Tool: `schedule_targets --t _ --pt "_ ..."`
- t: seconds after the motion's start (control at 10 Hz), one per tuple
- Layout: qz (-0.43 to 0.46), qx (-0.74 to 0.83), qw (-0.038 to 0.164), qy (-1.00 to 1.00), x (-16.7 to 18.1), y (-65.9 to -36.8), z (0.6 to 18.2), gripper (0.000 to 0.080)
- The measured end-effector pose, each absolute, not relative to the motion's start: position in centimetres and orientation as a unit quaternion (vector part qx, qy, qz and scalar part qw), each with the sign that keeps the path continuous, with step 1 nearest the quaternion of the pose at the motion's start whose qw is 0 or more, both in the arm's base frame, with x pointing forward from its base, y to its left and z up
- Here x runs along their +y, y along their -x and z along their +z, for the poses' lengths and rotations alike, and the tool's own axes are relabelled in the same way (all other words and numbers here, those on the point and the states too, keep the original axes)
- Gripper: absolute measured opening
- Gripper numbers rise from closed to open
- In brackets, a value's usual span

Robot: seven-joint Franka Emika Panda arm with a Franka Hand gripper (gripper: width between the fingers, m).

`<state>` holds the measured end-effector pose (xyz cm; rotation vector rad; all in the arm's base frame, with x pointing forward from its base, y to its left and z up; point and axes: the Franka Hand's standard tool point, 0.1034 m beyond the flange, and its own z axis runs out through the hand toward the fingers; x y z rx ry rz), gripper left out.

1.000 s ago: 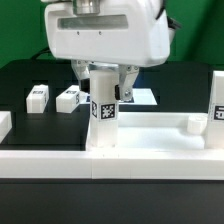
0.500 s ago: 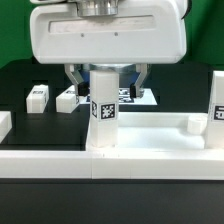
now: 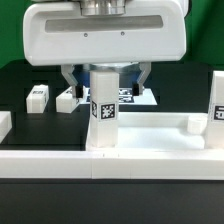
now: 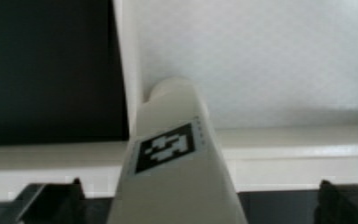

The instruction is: Assemble desk

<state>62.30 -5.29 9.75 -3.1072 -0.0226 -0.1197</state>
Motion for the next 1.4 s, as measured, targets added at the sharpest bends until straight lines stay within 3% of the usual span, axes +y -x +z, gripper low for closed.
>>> schedule_targets --t 0.4,0.5,0.6,0.7,0.8,1.1,1.4 --pt "-0.04 -0.111 0.007 0.993 -5.56 -62.33 9.78 0.0649" --pt "-0.039 -0.135 0.005 0.99 -5.62 -62.32 9.77 0.0515" --pt "-0.039 -0.134 0.005 0.99 -5.62 -62.32 9.76 0.0515" --pt "-0.039 -0.134 0.005 0.99 -5.62 -62.32 9.76 0.0377" --pt "-0.04 -0.13 0.006 0.991 -5.62 -62.32 9.76 0.0288" --pt "-0.04 -0.111 0.008 0.993 -5.61 -62.31 9.75 0.0288" --pt "-0.041 0.062 0.022 0.997 -5.81 -62.36 9.78 0.0288"
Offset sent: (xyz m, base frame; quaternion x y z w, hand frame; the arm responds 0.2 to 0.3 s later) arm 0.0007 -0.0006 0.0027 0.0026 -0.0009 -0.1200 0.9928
